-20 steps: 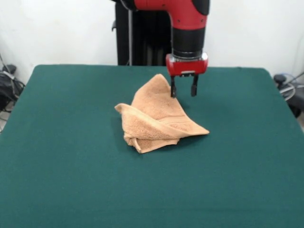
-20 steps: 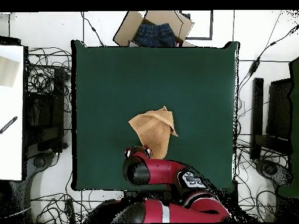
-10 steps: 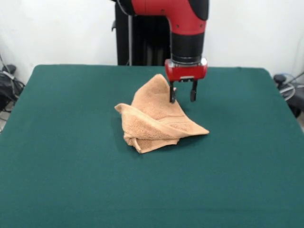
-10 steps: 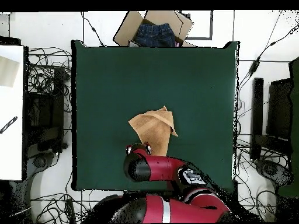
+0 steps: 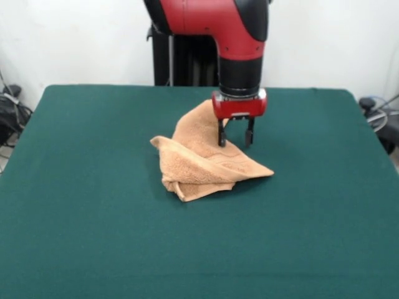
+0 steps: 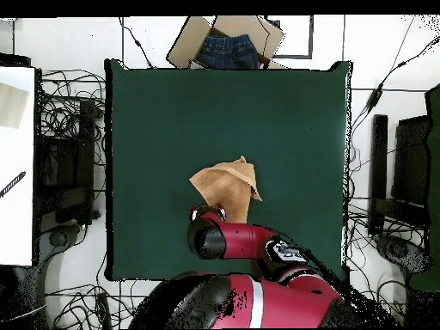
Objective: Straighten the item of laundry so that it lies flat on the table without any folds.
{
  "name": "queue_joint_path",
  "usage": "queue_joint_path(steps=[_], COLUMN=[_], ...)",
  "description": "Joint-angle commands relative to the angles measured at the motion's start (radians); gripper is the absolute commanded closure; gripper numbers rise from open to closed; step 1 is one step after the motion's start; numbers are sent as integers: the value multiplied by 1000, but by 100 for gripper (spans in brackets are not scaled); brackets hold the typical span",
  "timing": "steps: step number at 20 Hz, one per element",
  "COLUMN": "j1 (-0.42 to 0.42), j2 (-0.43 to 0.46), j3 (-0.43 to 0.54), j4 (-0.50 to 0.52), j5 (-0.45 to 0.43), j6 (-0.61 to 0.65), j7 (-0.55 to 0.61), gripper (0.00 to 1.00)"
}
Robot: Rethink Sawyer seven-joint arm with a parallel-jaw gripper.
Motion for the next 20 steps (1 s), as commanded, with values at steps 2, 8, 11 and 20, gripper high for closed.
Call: queue_joint_path(steps=[2,8,11,20], j1=[-22,-13,-11,-13], j2=[20,-79,-145,-190], j3=[114,119,126,150], j4=[-146,-135,-113,-135], j5=[-33,-15,0,-4], j6=[134,256,323,382], j7=[44,27,32,44], gripper=[0,0,0,0])
